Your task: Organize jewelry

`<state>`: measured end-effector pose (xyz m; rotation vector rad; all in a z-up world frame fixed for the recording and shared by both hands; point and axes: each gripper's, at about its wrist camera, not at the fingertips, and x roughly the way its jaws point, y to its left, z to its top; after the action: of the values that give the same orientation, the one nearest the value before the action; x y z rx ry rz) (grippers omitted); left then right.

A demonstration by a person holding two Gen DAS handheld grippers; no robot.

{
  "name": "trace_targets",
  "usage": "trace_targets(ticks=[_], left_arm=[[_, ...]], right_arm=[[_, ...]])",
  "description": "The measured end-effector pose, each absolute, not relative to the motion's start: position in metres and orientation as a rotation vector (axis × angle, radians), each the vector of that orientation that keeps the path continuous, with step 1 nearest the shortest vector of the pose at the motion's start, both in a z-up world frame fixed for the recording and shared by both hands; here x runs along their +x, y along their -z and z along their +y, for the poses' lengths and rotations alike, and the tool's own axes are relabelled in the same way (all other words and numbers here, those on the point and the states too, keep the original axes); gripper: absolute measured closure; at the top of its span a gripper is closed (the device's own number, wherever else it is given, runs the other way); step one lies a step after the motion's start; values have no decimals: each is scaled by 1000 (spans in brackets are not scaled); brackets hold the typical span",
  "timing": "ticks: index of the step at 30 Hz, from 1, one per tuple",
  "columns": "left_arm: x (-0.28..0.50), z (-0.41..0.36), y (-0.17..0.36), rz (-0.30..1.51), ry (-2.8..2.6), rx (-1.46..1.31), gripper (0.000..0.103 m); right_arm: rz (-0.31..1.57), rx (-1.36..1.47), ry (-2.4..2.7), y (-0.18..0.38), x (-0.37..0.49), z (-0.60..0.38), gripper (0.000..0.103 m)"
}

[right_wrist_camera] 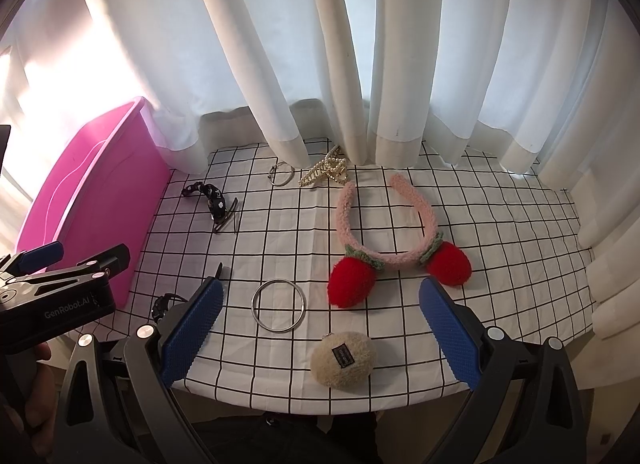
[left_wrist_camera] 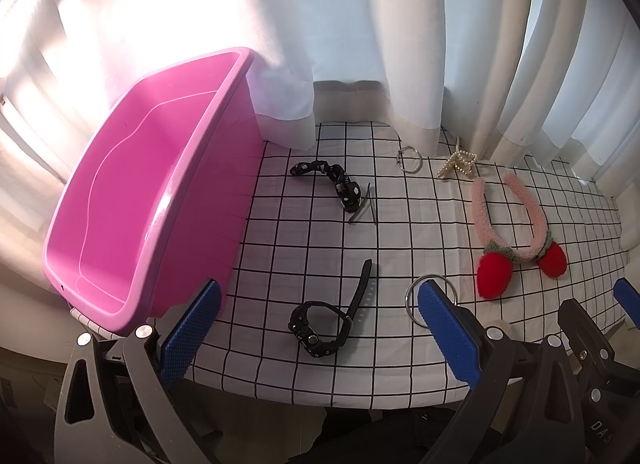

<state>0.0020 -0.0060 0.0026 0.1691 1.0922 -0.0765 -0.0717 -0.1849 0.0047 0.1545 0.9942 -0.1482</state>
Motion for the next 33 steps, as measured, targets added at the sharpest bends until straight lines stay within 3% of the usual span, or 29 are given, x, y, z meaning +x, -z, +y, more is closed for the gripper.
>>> trace_targets(ticks=[22, 33], left_arm=[[-11, 12, 4, 1091, 63, 98, 6], [-34, 56, 61, 1148, 7, 52, 6]], right_arm=[[978, 213, 152, -3, -89, -211, 9], [1076, 311, 161, 49, -105, -248, 9]])
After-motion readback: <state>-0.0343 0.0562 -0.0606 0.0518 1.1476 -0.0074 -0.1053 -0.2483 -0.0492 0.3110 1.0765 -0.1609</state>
